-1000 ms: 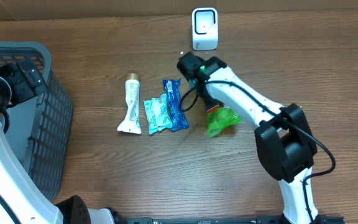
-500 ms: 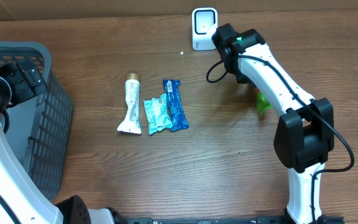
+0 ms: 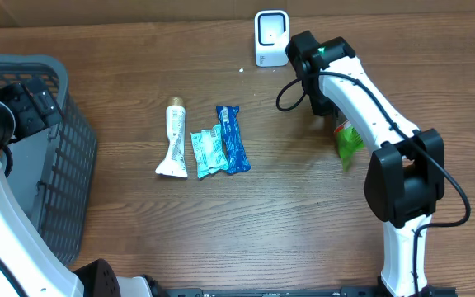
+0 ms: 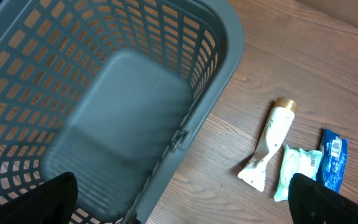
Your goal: Scan the item barcode
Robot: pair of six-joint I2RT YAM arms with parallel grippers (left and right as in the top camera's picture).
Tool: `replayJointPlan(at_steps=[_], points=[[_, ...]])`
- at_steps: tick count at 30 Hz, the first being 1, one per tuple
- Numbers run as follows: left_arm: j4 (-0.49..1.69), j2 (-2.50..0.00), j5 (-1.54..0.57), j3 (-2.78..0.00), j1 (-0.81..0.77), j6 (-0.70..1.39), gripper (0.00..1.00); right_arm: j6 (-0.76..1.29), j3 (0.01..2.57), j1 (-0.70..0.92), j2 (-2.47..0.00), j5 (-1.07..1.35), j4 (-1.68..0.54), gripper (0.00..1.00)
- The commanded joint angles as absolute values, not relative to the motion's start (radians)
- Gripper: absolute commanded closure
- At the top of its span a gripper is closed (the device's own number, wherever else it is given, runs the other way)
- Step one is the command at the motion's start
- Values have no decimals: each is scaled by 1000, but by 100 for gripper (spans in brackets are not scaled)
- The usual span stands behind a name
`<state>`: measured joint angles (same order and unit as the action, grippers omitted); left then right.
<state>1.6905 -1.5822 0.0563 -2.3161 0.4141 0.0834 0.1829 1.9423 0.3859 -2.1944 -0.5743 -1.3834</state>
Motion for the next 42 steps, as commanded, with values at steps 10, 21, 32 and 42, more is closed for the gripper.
replayJointPlan(at_steps=[10, 21, 32, 42], points=[[1689, -1584, 52, -2330, 419, 97, 0, 236, 1964, 476, -2259, -506, -1423, 97], [1689, -1584, 52, -2330, 419, 97, 1, 624, 1986, 494, -2257, -992, -1673, 97], [1689, -1584, 52, -2330, 419, 97, 0, 540, 1991, 423, -2253, -988, -1641, 97], [1689, -1584, 52, -2330, 419, 97, 0, 389, 1991, 443, -2253, -778, -1527, 97]])
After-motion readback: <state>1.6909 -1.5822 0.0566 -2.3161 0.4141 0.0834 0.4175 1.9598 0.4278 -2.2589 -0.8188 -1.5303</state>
